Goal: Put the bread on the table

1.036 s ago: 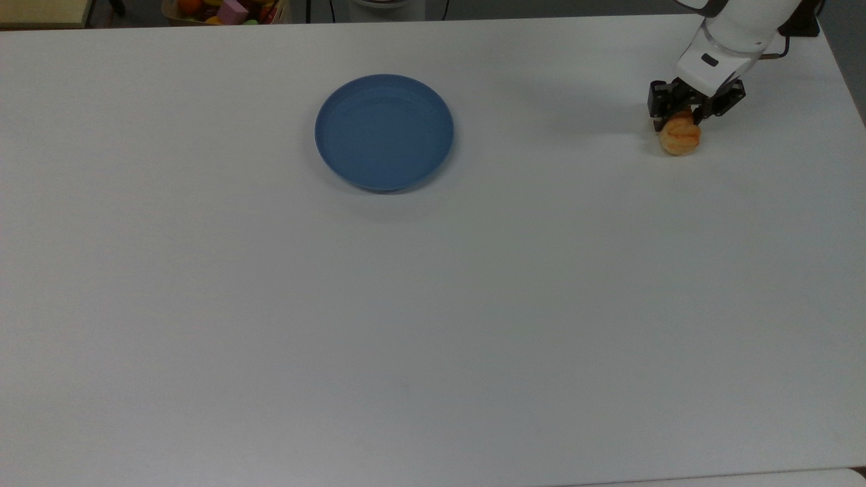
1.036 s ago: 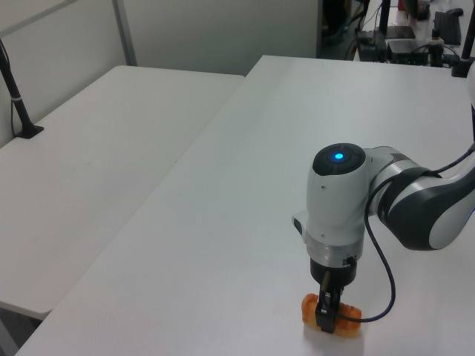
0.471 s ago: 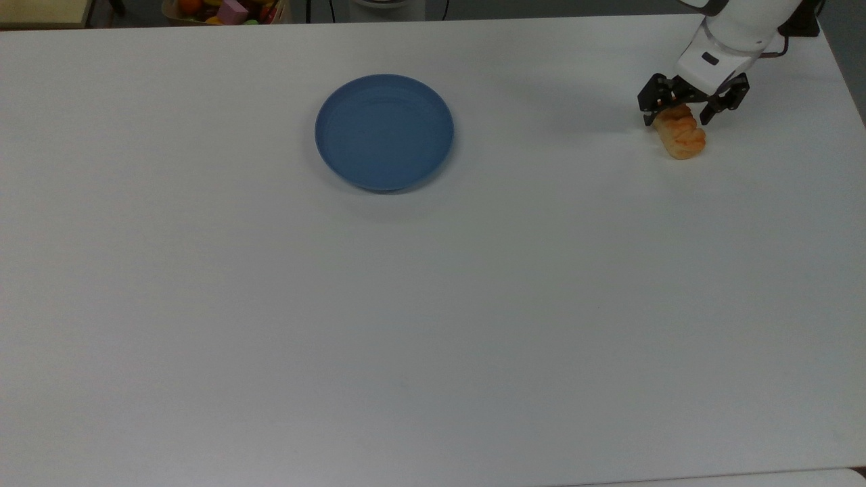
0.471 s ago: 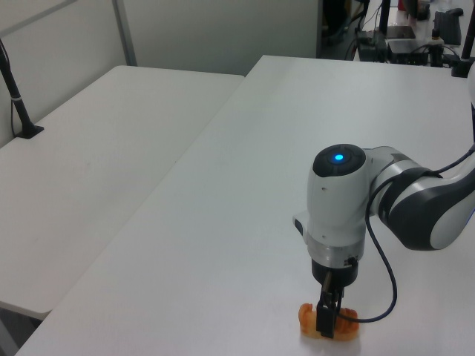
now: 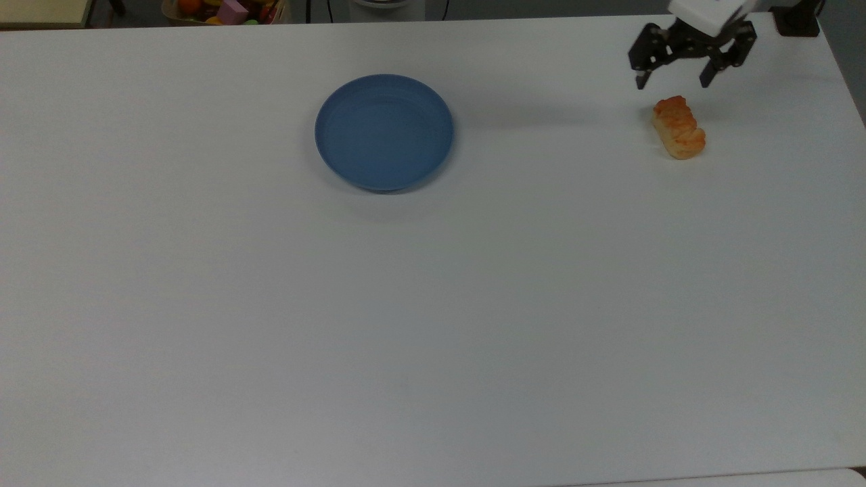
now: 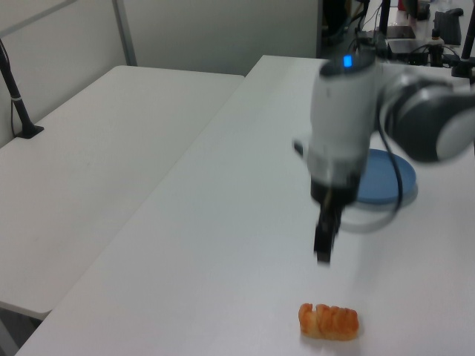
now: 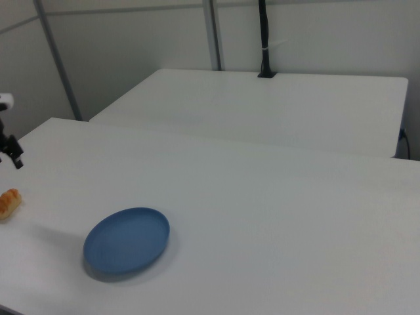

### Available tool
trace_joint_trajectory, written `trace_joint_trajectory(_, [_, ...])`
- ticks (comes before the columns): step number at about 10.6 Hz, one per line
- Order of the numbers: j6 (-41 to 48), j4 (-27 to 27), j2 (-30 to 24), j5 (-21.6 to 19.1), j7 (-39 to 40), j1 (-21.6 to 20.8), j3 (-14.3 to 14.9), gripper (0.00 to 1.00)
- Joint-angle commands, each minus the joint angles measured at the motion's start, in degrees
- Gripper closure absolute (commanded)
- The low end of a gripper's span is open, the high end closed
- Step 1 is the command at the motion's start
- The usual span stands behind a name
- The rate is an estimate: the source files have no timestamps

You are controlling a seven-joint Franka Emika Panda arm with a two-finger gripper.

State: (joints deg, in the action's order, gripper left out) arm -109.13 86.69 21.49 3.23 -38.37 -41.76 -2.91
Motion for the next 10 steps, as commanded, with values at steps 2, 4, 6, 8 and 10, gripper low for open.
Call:
trace_joint_trajectory(2, [8.39,1.64,-9.34,-0.24,14.25,13.07,0.27,0.00])
trace_joint_trajectory(4, [12.87,1.90,-13.04,-0.41,22.42,19.75,0.88,0.00])
trace_joint_trajectory(6, [16.48,2.77,-16.90,-0.59,30.24,22.24,5.87,0.00])
trace_joint_trajectory(8, [17.63,5.67,-21.91,-0.59,35.80,24.25,10.28,0.00])
trace_joint_trajectory(10, [18.69,5.77,-23.51,-0.33,37.39,30.48,10.29,0.00])
